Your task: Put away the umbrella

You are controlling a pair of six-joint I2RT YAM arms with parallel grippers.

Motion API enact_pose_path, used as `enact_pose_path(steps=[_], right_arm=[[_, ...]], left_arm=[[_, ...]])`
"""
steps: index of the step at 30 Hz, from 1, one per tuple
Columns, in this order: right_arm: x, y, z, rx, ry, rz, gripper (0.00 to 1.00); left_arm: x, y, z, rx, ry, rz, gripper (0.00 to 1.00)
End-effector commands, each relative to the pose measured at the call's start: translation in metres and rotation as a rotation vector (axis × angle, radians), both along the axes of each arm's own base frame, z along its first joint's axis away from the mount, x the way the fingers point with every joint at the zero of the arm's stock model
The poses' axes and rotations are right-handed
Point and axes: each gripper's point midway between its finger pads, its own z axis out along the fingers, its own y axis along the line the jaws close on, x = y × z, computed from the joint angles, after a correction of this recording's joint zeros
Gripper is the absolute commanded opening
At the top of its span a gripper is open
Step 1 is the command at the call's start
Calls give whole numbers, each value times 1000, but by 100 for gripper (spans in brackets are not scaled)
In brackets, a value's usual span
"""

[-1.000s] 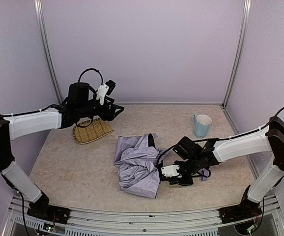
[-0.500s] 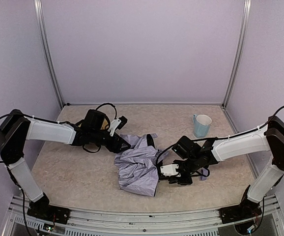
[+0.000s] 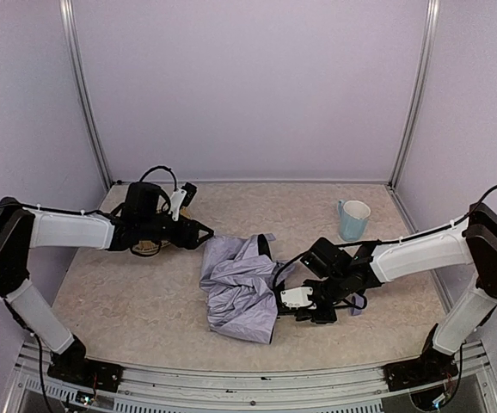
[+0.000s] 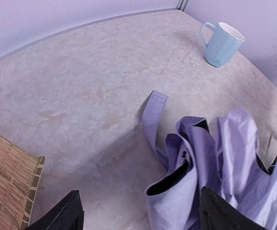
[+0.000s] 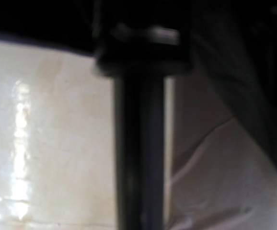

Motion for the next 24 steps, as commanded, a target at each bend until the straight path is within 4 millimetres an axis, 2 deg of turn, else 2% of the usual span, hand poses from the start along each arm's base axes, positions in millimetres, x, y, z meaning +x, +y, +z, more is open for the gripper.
enact_pose_path(steps=[1,2,4,6,8,9,13,16,19,21,24], right_arm=[[-7,-29,-25,-144,37,-29,0],[-8,-29,-24,-141,37,-28,0],[-7,-28,-23,-136,32,-24,0],[-8,-27,-23,-135,31,-17,0],[-9,-27,-24,-138,28,-9,0],[-10,-26,-24,-139,24,-3,0],[-16,-19,-24,-137,18,35,0],[-18,-15,-23,-130,13,50,0],[-17,-10,-18,-108,2,60,0],[-15,-6,-13,-87,-11,69,0],[-15,1,-7,-50,-11,79,0]], left_arm=[[-6,-16,-37,-16,136,-64,83],[-8,-23,-40,-18,138,-91,82],[-12,-40,-43,-23,131,-149,74],[-18,-62,-34,-55,126,-240,49],[-22,-82,-22,-69,87,-310,14],[-22,-93,-12,-75,50,-338,0],[-37,-134,9,-93,-9,-491,0],[-56,-167,5,-69,-2,-622,0],[-64,-188,-24,-53,114,-691,0],[-72,-196,-56,-24,211,-730,0],[-80,-196,-97,59,279,-748,0]])
